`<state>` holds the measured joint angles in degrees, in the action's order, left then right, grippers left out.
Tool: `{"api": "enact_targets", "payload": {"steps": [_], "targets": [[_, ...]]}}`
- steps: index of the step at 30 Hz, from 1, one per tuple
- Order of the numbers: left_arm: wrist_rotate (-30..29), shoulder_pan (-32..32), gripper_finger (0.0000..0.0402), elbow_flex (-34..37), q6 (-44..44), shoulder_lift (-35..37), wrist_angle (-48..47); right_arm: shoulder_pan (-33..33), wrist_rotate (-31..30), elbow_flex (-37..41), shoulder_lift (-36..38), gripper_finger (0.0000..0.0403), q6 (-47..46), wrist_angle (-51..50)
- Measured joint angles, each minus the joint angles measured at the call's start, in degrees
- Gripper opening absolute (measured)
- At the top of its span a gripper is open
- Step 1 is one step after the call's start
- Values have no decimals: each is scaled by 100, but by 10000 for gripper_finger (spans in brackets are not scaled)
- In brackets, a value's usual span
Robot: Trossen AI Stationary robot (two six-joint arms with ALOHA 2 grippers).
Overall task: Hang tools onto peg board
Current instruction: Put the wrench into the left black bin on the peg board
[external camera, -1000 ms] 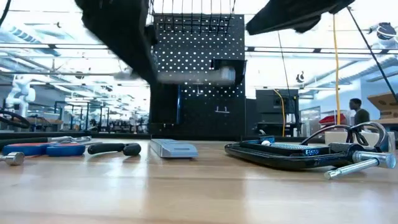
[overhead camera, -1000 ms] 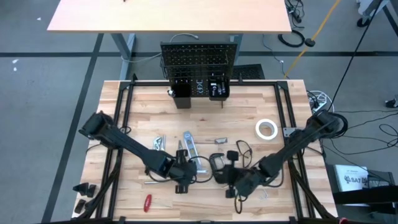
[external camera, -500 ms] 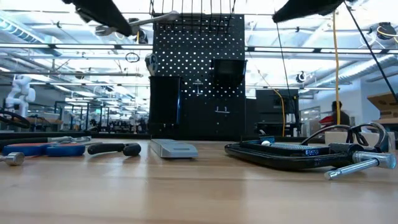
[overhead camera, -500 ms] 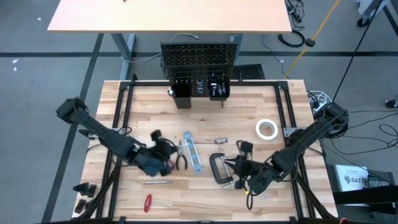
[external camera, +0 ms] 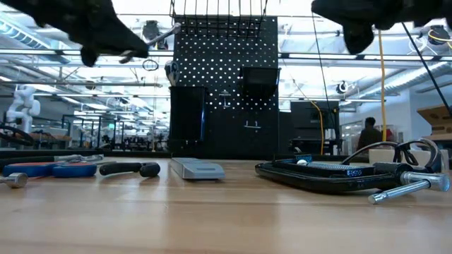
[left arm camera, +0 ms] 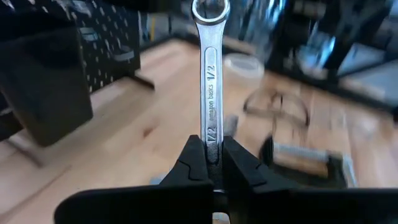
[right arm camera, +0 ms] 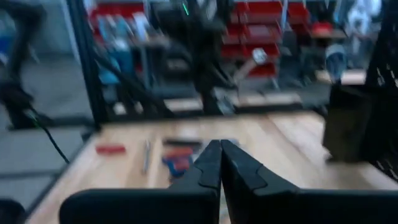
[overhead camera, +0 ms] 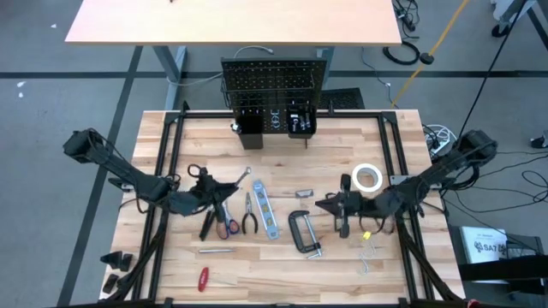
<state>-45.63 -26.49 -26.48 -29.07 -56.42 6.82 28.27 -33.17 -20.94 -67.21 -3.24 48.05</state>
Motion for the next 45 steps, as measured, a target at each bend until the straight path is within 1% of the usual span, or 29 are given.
{"api": "enact_targets", "payload": {"steps": [2,3,5,6,8,10,12,15,17,19,21,23,26,28,30,33,36,41,43,45], "targets": [[56,202,7,338,273,-29,1092,-300,335,316,-31,1,79,696],[161,313,7,491,409,-61,1648,-442,399,445,-58,0,42,902],[516,546,7,762,562,-164,2608,-715,464,628,-119,0,-187,1096],[705,664,7,869,563,-217,2931,-827,466,665,-147,0,-322,1104],[1062,853,7,1022,525,-353,3354,-1014,475,678,-212,0,-518,1131],[1276,964,7,1095,401,-510,3591,-1125,505,616,-272,0,-554,1121],[1392,1000,7,1099,390,-686,3712,-1188,508,493,-329,0,-467,1130],[1408,998,7,1095,452,-949,4110,-1219,531,280,-424,0,-293,1105],[1461,998,7,1086,626,-1102,4325,-1221,767,96,-501,0,-171,944],[1541,998,7,1084,711,-1244,4333,-1219,1164,-130,-637,0,-45,689],[1641,998,7,1084,707,-1369,4312,-1217,1429,-448,-839,1,127,332],[1865,998,7,1084,641,-1462,4310,-1181,1529,-866,-1067,8,521,-168],[2216,1027,7,1053,137,-1469,3959,-1042,1523,-1693,-1370,30,1547,-1330],[2545,1063,7,968,-284,-1471,3485,-949,1369,-2356,-1556,50,2165,-2325],[2835,1083,7,868,-606,-1473,3021,-883,965,-3122,-1790,72,2593,-3325],[2911,1081,7,687,-1006,-1472,2399,-854,467,-4235,-2201,105,2951,-4644],[3001,1124,7,500,-1117,-1473,2091,-850,236,-5187,-2655,130,3290,-5615],[3222,1202,7,204,-1086,-1471,1913,-878,154,-6268,-3474,143,3788,-6655],[3248,1227,7,88,-1050,-1469,1629,-893,112,-6568,-3732,143,3925,-6960],[3248,1233,7,20,-985,-1473,1401,-893,-103,-6770,-3941,140,4008,-7110]]}}
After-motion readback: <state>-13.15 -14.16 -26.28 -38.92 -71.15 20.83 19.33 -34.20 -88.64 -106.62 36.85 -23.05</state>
